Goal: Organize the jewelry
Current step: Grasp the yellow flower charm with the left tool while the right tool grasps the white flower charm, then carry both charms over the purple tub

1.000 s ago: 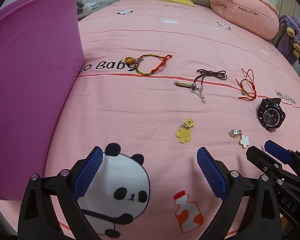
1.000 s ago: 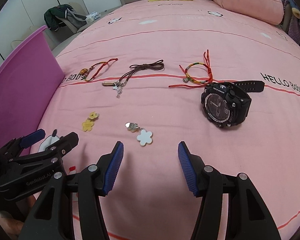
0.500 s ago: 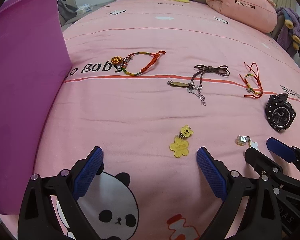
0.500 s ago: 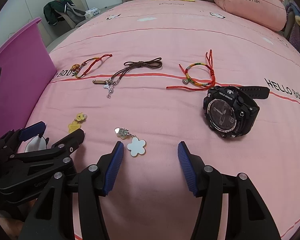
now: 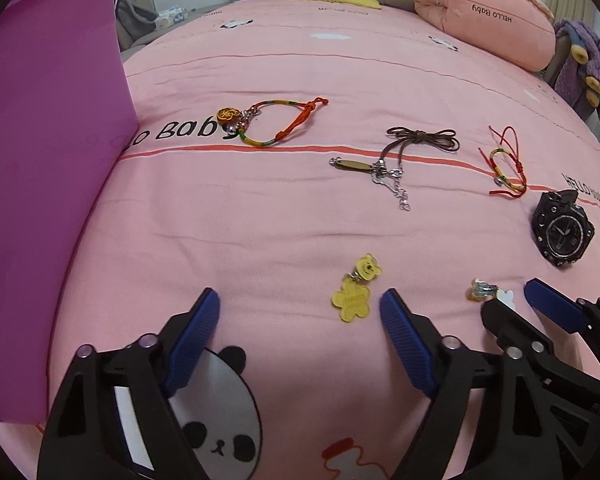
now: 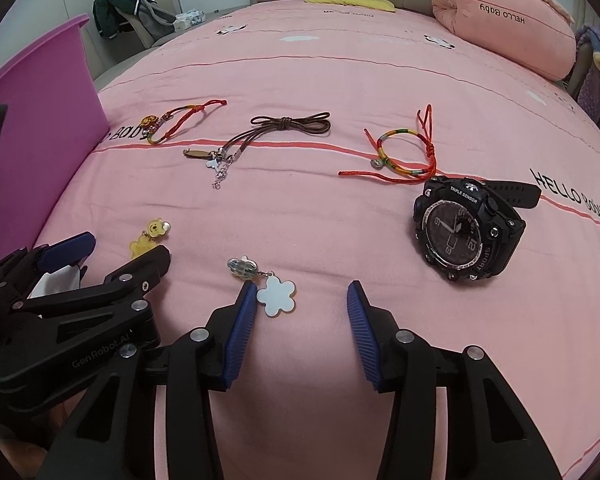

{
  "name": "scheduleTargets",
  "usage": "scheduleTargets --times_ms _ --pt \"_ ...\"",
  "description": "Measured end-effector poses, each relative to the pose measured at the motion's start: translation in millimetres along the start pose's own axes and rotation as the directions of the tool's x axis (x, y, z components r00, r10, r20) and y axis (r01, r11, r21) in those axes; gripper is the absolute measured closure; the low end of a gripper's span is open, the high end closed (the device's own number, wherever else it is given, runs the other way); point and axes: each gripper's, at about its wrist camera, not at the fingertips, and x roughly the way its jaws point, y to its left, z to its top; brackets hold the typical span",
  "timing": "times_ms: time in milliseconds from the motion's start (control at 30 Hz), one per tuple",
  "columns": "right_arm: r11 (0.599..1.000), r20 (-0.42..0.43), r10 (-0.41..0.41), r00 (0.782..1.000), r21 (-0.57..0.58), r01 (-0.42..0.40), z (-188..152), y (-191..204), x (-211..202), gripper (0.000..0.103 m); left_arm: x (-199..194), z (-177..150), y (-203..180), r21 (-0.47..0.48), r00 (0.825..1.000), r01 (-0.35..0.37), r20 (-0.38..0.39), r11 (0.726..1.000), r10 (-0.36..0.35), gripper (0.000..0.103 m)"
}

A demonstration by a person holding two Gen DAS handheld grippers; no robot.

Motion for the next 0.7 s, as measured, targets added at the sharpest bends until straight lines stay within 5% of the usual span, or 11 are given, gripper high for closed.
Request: scheduleTargets --times_ms 167,333,700 --pt "1.000 0.002 -0.006 1.000 -0.017 0.006 -0.3 2.9 -0.9 0.077 -1.8 1.1 -9.2 0.021 1.000 0.022 -0.004 1.000 -0.022 0.050" --pt "1.000 0.009 0.010 1.000 -0.008 -0.009 -0.1 2.3 -1.8 0.088 -4.7 3.0 -5.8 -0.028 0.995 0.095 -0.024 0.995 -0.095 0.086" --pt "0.994 0.005 0.083 0.997 0.072 -0.083 -5.3 -10.1 -16.2 0.088 -25.8 -5.7 0.3 -0.051 0.987 0.155 -0.045 0.987 -0.157 0.087"
